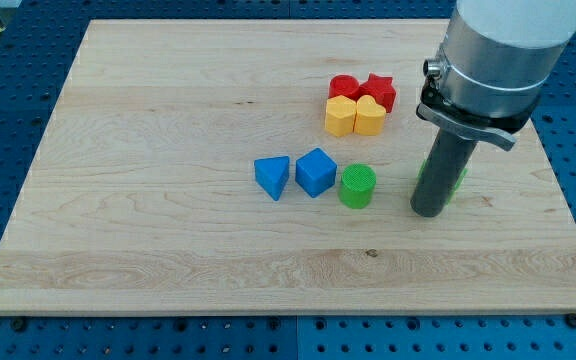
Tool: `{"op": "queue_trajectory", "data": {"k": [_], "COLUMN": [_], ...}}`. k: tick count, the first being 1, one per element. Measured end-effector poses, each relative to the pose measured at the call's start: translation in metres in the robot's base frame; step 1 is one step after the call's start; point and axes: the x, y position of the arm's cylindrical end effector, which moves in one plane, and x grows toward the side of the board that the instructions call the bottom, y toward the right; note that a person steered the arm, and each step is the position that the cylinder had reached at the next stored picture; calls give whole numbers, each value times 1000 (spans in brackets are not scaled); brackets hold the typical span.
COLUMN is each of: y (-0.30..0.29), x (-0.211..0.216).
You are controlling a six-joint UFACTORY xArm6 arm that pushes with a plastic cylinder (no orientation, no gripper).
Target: Push the green star below the red star
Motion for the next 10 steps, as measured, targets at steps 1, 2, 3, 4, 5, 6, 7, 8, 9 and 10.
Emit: {"op": "queue_trajectory", "data": {"k": [1,2,3,4,5,6,7,8,9,10], "y": [10,23,22,22,22,22,26,39,45,56], "x": [0,6,-20,-37,-52,-64,-65,-61,-67,-68]}}
